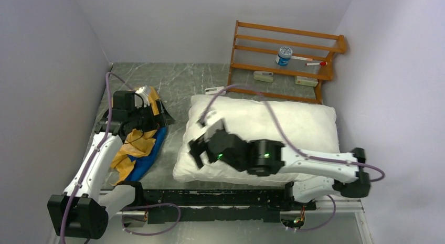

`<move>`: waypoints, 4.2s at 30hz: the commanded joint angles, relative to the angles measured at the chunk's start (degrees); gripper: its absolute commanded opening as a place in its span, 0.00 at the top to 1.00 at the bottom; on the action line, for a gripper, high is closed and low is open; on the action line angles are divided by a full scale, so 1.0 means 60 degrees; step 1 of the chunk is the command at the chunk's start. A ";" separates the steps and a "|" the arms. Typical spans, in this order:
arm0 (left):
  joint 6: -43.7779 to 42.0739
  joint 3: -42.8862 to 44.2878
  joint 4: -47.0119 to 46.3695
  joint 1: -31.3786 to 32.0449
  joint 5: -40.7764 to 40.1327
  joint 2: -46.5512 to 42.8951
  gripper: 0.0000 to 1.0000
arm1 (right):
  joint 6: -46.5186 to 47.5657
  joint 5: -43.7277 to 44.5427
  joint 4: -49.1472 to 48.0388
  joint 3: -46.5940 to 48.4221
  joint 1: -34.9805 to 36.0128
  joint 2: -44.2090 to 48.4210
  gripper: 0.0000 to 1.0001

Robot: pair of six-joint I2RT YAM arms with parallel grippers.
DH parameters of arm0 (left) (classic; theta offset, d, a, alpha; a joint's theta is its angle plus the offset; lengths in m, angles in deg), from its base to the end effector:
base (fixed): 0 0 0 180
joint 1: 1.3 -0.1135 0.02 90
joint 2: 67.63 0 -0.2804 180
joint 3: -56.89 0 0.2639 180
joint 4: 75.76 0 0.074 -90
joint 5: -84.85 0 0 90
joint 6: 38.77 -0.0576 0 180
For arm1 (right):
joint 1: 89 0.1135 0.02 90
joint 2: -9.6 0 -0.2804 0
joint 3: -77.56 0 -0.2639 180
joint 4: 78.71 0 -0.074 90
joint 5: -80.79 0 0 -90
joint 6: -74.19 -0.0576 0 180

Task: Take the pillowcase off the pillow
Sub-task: Move the pillowcase to the center of the board, then adjust the pillow at the center of the board, then reset both arms

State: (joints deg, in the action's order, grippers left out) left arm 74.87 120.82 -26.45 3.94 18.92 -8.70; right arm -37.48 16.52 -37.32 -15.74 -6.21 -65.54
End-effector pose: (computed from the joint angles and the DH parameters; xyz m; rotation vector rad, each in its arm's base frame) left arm 0.2257 -0.0443 0.2882 -0.1687 2.3727 -0.7380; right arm 0.0644 0.3102 0.3748 -0.8222 1.9349 0.6629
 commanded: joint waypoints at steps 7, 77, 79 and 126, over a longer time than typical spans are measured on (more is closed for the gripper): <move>0.1081 -0.1039 -0.2394 0.2685 0.1085 0.0742 0.03 | -0.2686 0.2989 0.4459 -0.0817 -0.5263 0.2836 0.02; -0.1056 0.0709 -0.1229 0.2792 -0.1818 0.0369 0.95 | -0.1241 -0.5837 0.0827 -0.1951 -1.0536 0.0366 0.46; -0.1416 0.0828 -0.0926 0.2790 -0.1127 0.0934 0.95 | -0.1319 -0.5162 0.0995 -0.2068 -1.0541 0.0652 0.46; -0.0246 0.6083 0.2995 0.3830 -0.8231 -0.0981 0.03 | 0.0232 -0.0507 0.3366 0.1995 -1.0351 0.2454 0.00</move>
State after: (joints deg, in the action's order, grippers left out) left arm 75.28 152.25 -11.24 26.58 -28.16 -16.30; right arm -34.03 8.37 -22.76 -6.21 -68.62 -51.79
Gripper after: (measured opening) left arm 0.968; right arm 0.997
